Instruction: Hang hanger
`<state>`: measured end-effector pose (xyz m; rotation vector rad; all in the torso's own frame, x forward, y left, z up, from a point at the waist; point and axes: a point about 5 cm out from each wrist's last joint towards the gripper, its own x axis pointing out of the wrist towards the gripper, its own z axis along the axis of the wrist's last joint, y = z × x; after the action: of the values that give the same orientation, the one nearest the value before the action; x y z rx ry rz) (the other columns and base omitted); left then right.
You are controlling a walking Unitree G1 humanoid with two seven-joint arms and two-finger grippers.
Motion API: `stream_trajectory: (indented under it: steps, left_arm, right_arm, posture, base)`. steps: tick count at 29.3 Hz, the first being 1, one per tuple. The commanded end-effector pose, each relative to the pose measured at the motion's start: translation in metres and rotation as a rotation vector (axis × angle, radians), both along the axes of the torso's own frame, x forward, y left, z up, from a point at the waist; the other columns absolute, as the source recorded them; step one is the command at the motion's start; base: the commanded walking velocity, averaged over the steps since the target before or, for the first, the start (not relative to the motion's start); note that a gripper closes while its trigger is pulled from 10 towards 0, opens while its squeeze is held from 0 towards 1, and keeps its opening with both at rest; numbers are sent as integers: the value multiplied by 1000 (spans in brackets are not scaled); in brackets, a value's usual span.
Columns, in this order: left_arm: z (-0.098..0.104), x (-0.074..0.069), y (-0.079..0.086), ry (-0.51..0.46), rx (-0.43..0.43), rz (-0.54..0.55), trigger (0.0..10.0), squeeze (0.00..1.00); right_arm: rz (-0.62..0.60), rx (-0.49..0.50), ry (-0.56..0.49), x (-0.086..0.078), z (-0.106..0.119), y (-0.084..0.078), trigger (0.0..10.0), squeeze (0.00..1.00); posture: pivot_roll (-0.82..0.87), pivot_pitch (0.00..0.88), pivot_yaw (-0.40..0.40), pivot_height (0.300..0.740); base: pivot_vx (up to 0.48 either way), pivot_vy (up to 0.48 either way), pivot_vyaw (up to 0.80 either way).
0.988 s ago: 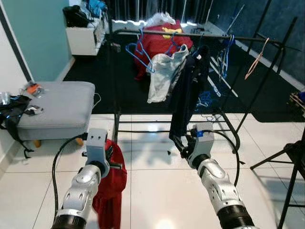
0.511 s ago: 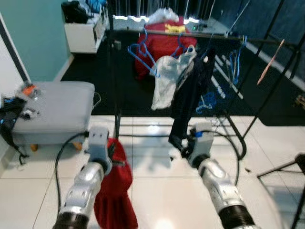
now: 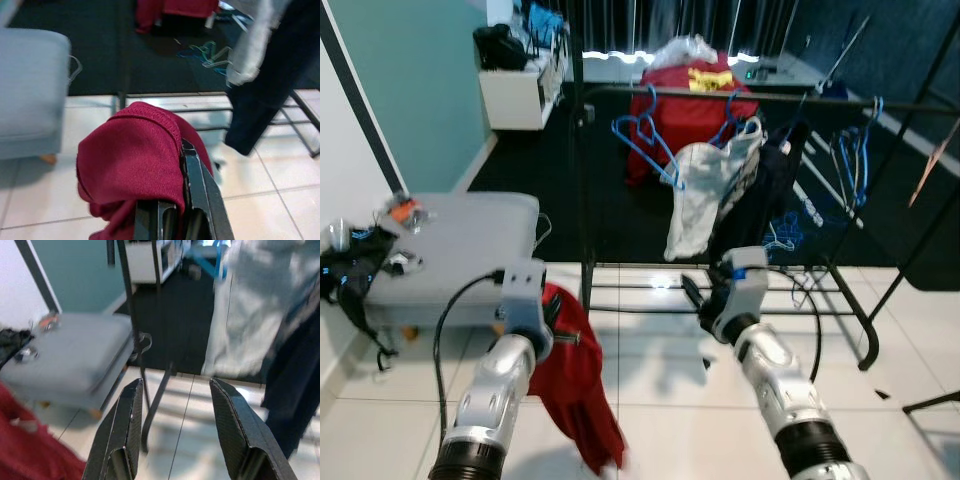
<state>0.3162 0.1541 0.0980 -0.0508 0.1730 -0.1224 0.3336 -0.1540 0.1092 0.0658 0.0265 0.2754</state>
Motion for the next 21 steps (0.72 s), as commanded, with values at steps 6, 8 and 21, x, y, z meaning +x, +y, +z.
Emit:
stream_trajectory:
  steps: [6,8,21]
  left_arm:
    - [3,1,-4,-22,-24,-24,10000,0]
    - [2,0,-6,-21,-23,-29,10000,0]
    - [1,1,-8,-14,-33,-35,10000,0]
  right_arm:
    - [-18,-20,-118,5,20,-3,10000,0]
    - [-21,-25,-147,8,28,-5,10000,0]
    - [-1,-42,-236,17,59,-4,10000,0]
  posture:
    - [-59,0,-47,740]
    - [-60,0,-42,740]
    - [-66,0,-43,740]
  base:
    - [378,0,0]
    - [381,0,0]
    - [383,0,-246]
